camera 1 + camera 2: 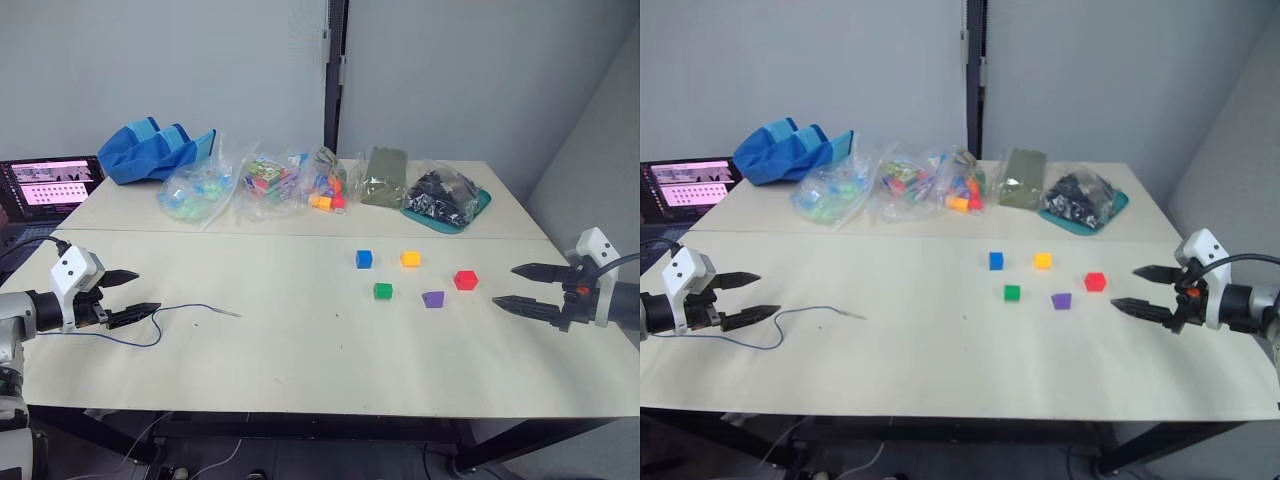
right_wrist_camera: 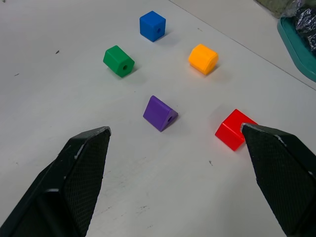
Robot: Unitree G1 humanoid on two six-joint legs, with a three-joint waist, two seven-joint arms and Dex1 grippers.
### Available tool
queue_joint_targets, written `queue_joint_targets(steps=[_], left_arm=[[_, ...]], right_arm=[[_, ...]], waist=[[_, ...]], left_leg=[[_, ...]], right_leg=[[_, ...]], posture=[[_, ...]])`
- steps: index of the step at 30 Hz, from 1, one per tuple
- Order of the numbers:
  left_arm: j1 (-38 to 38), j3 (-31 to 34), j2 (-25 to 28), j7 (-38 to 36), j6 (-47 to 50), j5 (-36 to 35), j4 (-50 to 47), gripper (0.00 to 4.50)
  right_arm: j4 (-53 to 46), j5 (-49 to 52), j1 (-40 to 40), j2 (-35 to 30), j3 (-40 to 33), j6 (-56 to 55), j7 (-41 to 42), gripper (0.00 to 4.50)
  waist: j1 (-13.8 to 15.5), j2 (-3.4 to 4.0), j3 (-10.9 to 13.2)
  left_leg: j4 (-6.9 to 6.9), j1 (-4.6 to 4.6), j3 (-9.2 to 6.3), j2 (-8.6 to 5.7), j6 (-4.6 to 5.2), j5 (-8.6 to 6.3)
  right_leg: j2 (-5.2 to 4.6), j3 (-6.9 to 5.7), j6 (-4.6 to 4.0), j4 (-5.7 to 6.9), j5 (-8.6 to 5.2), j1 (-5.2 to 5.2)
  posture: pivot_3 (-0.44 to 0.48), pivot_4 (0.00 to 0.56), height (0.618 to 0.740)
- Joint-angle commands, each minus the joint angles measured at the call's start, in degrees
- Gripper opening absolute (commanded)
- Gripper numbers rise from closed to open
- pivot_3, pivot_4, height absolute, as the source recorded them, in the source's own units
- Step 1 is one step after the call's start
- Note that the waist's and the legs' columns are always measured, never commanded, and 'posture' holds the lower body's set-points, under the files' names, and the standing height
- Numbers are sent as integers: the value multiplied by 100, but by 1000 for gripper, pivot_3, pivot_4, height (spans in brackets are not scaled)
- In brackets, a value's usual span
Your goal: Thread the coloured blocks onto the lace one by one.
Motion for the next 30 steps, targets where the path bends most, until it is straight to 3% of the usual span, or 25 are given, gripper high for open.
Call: queue_joint_targets(steps=[1,8,17,23,27,30], left_arm=[[-113,165,50,0,75,-155,-172,4500],[-595,66,-29,-32,194,-122,-20,4500],[-1202,-396,-226,-1080,-372,70,28,4500],[-1826,-1203,-566,-1569,-1416,820,776,4500],[-2216,-1563,-842,-1568,-1864,1242,1339,4500],[-2456,-1860,-1050,-1142,-2097,1711,1794,4500]], right_arm=[[-171,108,25,-135,-175,13,100,4460],[-1183,613,138,-123,-336,659,53,4460],[-3641,1816,3,-283,-25,2558,-566,4460],[-4653,2546,-408,81,194,3244,-1442,4460],[-4918,2797,-496,480,297,3426,-2013,4460],[-5005,2780,-320,609,300,3393,-2236,4460]], waist=[[1,0,0],[16,0,0],[10,1,-1],[28,-1,-2],[25,-3,-1],[26,-3,-1]], left_leg=[[0,0,0,0,0,0],[9,-1,-1,0,0,0],[9,-1,-2,0,0,0],[12,-2,-4,0,1,-1],[14,-2,-9,0,2,-1],[14,-5,-11,0,3,0]], right_leg=[[0,0,0,0,0,0],[0,-1,0,4,0,3],[0,-2,0,6,0,3],[0,-4,0,3,0,8],[1,-8,0,6,0,8],[1,-10,0,5,0,8]], posture=[[0,150,740],[0,150,740],[0,150,740],[0,150,740],[0,150,740],[0,150,740]])
